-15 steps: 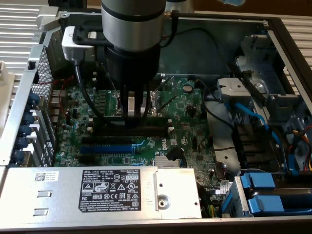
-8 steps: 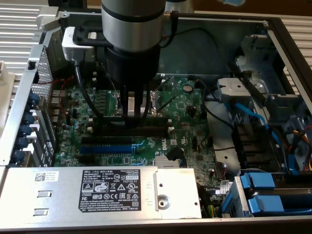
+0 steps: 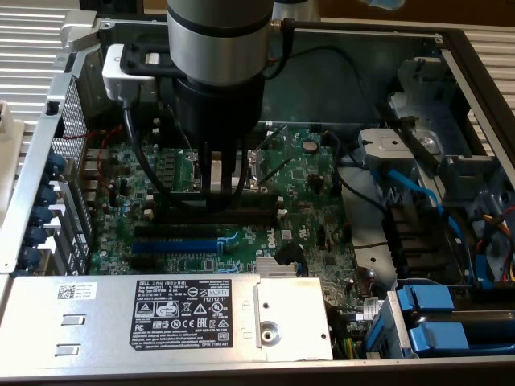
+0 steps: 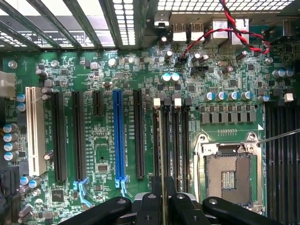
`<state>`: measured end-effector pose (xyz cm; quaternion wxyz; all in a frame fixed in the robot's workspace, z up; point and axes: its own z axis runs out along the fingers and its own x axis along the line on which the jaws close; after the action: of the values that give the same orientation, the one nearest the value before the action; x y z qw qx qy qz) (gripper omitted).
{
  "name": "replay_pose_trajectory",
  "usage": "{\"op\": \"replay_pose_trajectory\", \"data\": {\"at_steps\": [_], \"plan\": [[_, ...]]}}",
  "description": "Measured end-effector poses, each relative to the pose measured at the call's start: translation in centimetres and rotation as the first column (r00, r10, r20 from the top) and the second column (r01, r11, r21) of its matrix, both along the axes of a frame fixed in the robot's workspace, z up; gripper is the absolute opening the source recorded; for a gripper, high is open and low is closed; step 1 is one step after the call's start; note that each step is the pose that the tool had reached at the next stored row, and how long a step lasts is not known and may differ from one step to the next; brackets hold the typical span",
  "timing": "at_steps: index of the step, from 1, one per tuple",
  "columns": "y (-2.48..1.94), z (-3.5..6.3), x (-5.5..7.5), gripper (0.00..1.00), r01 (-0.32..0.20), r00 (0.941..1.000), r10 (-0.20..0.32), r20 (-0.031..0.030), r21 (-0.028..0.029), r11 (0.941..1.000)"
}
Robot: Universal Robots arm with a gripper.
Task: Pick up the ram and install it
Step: 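Insert the ram into the slot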
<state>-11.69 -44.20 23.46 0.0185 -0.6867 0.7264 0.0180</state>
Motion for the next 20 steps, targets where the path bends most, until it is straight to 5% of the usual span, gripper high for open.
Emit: {"op": "replay_pose_trajectory", "data": {"at_steps": [20], "plan": [[-0.09, -0.21, 0.0, 0.15, 0.001, 1.0, -0.001, -0.0001, -0.0015, 1.0]]}}
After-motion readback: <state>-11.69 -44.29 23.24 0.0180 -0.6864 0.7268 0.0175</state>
